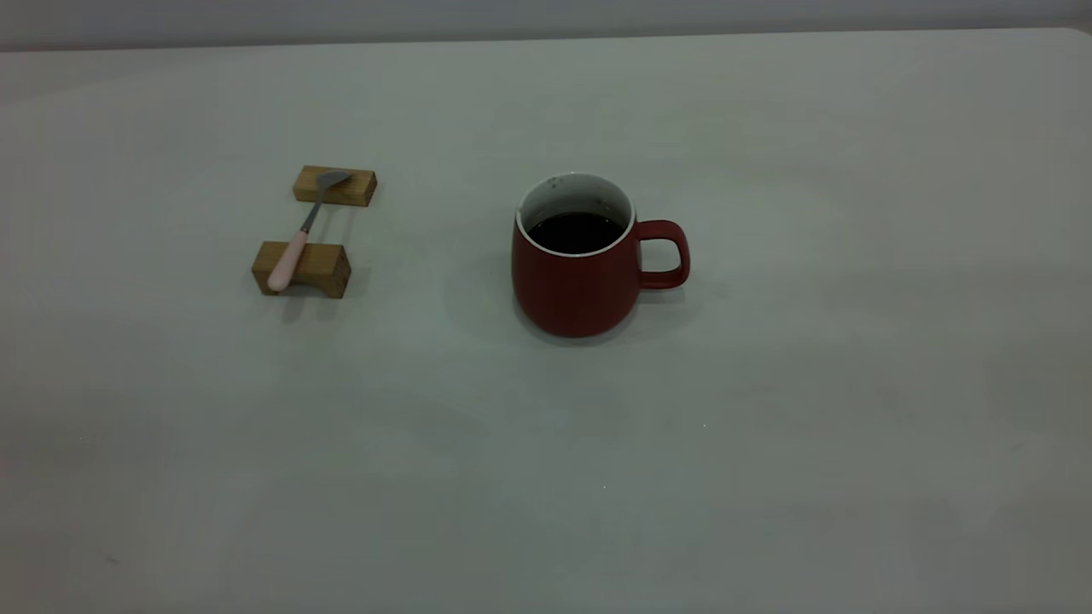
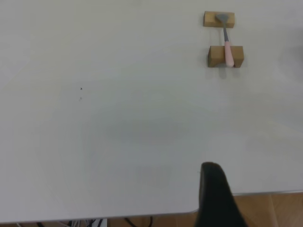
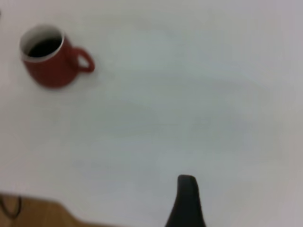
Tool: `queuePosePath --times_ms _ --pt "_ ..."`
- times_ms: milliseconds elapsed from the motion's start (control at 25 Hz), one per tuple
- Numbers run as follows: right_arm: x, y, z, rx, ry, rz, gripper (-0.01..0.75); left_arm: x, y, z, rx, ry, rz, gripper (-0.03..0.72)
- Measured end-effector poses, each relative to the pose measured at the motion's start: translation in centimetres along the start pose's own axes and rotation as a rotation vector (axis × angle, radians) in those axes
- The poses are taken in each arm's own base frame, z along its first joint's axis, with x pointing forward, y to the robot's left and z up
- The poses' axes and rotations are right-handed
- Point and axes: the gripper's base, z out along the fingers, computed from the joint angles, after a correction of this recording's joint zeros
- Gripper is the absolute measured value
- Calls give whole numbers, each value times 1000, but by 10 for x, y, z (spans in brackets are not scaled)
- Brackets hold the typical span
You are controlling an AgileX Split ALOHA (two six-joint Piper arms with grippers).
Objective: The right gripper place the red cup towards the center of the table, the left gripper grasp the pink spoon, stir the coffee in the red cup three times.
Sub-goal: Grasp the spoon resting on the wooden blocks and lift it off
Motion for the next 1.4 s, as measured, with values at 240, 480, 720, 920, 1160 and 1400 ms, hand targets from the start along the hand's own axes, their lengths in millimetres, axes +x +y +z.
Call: queuePosePath --times_ms 240,480,720,920,1160,1400 --pt "6 0 -1 30 -32 16 682 0 0 0 0 0 0 504" --pt "7 0 -1 34 -31 18 665 0 0 0 0 0 0 504" --pt "7 0 -1 34 -31 18 545 0 0 0 0 0 0 504" --pt "7 0 -1 34 -31 18 427 0 0 0 0 0 0 504" --pt "7 0 -1 34 -31 18 307 0 0 0 0 0 0 504" --pt "7 0 -1 34 -31 18 225 0 0 0 0 -1 -11 504"
